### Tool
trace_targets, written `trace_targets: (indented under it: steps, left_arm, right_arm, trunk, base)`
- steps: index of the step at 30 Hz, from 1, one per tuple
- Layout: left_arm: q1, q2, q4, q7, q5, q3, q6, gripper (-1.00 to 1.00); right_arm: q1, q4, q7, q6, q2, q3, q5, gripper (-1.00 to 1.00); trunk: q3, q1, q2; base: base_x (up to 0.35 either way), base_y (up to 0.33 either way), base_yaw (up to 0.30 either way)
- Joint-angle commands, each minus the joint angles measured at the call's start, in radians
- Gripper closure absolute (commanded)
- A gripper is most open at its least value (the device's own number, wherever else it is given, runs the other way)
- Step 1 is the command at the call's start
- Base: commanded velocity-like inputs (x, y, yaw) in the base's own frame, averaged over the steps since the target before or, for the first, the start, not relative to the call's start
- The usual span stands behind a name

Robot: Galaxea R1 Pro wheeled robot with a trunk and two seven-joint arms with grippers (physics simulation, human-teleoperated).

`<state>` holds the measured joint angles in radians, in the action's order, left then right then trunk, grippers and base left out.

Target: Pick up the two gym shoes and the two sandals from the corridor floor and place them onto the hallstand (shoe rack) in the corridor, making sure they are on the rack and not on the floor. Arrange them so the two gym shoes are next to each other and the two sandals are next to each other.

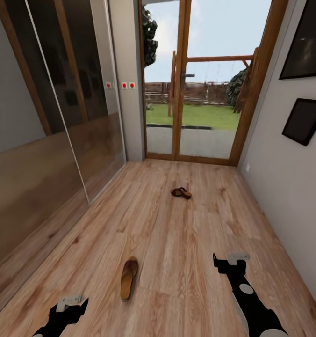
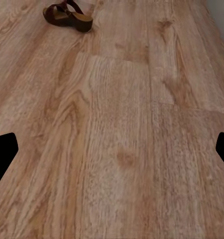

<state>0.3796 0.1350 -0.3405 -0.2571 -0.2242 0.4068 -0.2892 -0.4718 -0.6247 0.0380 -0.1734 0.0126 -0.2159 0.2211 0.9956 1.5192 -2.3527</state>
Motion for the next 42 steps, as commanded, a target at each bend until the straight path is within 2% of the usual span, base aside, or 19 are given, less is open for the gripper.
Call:
trace_targets:
  steps: [1,16,30,42]
  left_arm:
    - [0.001,0.0,0.0,-0.006,-0.009,0.009,-0.004,-1.0]
    - [0.001,0.0,-0.003,-0.006,-0.009,0.009,-0.005,-1.0]
    - [0.001,-0.001,-0.004,-0.008,-0.009,0.01,-0.005,-1.0]
    - [0.001,-0.001,-0.005,-0.007,-0.009,0.01,-0.005,-1.0]
  right_arm:
    - [-0.001,0.001,0.003,-0.003,0.0,-0.002,0.01,-1.0]
    - [-0.001,0.0,0.004,-0.004,0.0,-0.003,0.009,-1.0]
    - [-0.001,0.0,0.005,-0.005,0.0,-0.004,0.009,-1.0]
    - [-0.001,0.0,0.005,-0.004,0.0,-0.004,0.009,-1.0]
  trunk:
    - [0.001,0.0,0.0]
    - [0.001,0.0,0.0]
    - [0.001,0.0,0.0]
    - [0.001,0.0,0.0]
  base:
    - [0.29,-0.124,0.0]
    - [0.22,-0.122,0.028]
    - [0.034,-0.014,0.246]
    - [0.221,-0.118,0.276]
